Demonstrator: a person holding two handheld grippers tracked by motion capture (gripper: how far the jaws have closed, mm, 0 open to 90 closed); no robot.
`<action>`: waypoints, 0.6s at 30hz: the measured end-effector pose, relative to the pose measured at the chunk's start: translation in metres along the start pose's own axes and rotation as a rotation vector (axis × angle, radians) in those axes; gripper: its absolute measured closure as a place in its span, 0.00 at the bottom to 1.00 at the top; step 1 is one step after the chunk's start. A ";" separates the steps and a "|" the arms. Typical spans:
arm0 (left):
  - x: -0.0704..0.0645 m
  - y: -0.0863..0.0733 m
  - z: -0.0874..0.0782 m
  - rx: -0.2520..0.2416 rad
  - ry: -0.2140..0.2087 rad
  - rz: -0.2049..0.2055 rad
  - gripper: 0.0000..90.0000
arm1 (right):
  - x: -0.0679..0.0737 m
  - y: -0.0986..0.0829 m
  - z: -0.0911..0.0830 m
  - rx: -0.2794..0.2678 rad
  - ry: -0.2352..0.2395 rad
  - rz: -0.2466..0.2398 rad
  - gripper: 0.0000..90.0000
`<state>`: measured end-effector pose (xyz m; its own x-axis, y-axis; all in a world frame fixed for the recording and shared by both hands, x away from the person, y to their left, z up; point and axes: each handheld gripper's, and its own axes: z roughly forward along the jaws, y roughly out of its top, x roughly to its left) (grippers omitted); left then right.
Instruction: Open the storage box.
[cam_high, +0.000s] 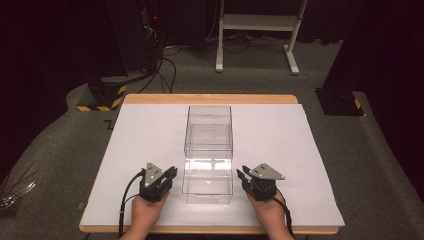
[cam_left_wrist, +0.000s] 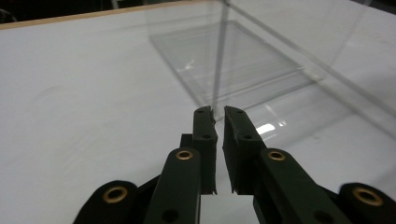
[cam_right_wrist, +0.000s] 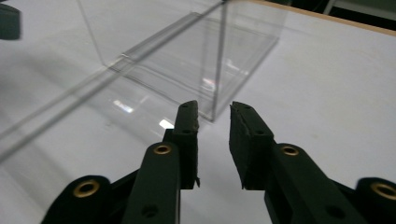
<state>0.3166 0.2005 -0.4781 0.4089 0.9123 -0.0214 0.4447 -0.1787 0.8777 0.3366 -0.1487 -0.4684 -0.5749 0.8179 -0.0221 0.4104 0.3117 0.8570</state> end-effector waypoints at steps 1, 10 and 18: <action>0.005 -0.001 0.000 0.005 0.012 -0.004 0.91 | -0.006 -0.002 0.000 0.008 -0.008 0.006 0.75; 0.079 -0.022 -0.013 0.087 0.177 -0.054 0.85 | -0.059 -0.022 -0.002 0.101 -0.104 0.104 0.62; 0.105 -0.037 -0.026 0.114 0.230 -0.119 0.78 | -0.094 -0.040 -0.013 0.157 -0.184 0.152 0.57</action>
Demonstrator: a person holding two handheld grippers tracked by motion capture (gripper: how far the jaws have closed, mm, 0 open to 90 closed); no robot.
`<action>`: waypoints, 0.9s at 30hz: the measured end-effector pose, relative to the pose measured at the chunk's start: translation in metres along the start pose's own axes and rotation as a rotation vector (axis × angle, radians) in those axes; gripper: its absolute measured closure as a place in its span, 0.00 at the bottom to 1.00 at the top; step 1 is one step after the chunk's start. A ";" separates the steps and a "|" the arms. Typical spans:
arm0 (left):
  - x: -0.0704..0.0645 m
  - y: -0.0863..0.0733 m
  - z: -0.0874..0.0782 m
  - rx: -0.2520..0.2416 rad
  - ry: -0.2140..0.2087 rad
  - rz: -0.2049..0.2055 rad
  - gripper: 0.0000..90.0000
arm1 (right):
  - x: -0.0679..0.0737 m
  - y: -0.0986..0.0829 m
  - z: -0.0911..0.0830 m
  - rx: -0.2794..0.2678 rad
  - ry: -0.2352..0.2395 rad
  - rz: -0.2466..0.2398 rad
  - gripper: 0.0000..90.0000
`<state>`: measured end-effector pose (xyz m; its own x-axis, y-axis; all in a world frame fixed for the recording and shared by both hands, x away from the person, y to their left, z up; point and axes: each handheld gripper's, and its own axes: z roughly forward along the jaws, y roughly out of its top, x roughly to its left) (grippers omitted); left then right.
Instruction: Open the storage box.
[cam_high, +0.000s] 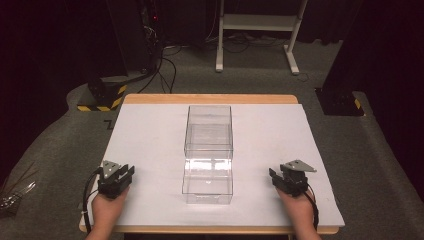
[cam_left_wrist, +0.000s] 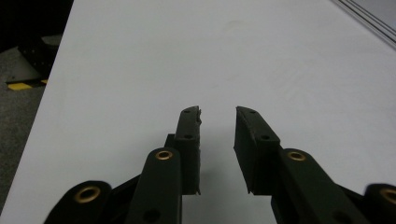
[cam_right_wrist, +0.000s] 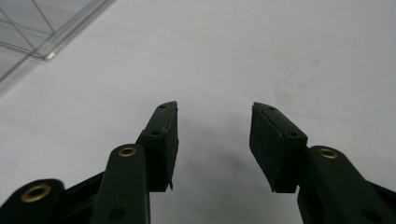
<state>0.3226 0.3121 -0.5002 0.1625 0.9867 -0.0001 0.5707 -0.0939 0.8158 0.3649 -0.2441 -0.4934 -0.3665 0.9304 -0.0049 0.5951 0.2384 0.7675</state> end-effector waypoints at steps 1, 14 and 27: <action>0.000 -0.002 0.001 0.009 -0.006 0.000 0.77 | -0.002 -0.001 -0.001 0.004 -0.006 0.003 0.56; -0.007 -0.003 0.009 0.091 -0.062 0.066 0.45 | -0.012 -0.013 -0.002 0.041 -0.045 -0.001 0.49; -0.006 -0.003 0.010 0.094 -0.081 0.067 0.41 | -0.013 -0.013 -0.002 0.043 -0.038 0.001 0.48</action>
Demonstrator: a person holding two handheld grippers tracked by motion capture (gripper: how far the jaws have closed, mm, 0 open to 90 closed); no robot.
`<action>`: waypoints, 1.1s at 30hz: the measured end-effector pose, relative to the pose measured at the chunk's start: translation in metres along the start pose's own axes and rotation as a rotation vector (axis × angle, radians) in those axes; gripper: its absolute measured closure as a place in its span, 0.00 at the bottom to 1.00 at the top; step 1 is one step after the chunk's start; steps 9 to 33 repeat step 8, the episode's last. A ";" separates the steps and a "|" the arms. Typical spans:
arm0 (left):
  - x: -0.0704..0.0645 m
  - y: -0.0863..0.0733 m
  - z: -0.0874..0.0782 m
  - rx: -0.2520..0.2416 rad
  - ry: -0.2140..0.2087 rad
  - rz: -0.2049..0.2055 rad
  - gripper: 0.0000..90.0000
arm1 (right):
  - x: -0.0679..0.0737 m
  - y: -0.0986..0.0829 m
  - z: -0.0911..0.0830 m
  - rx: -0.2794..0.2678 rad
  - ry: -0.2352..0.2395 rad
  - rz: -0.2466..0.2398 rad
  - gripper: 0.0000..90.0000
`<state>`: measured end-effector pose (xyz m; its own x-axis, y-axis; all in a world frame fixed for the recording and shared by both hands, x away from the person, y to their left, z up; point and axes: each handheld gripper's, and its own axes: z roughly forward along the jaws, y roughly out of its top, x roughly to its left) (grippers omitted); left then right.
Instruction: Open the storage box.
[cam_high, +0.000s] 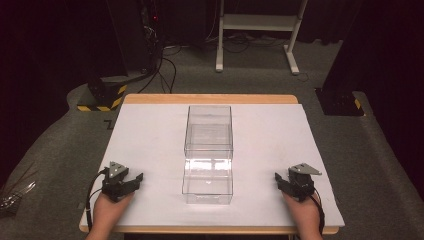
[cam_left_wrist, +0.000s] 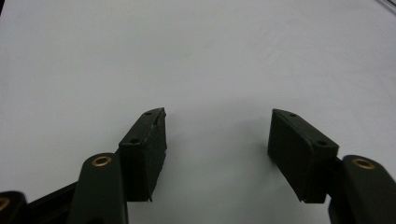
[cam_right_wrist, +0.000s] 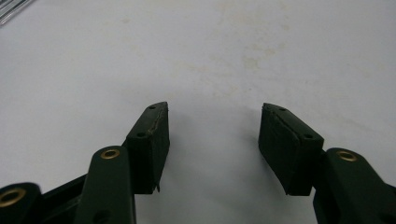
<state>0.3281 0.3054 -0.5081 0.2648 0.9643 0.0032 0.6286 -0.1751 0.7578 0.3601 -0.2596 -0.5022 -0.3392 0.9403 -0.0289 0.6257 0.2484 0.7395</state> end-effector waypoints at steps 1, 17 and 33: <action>0.000 0.000 0.000 0.000 0.000 0.000 0.41 | 0.000 0.000 0.000 0.000 0.000 0.000 0.48; 0.000 0.000 0.000 0.000 0.001 0.001 0.41 | 0.000 0.000 0.000 0.001 0.002 0.001 0.48; 0.000 0.000 0.000 0.000 0.001 0.001 0.41 | 0.000 0.000 0.000 0.001 0.002 0.001 0.48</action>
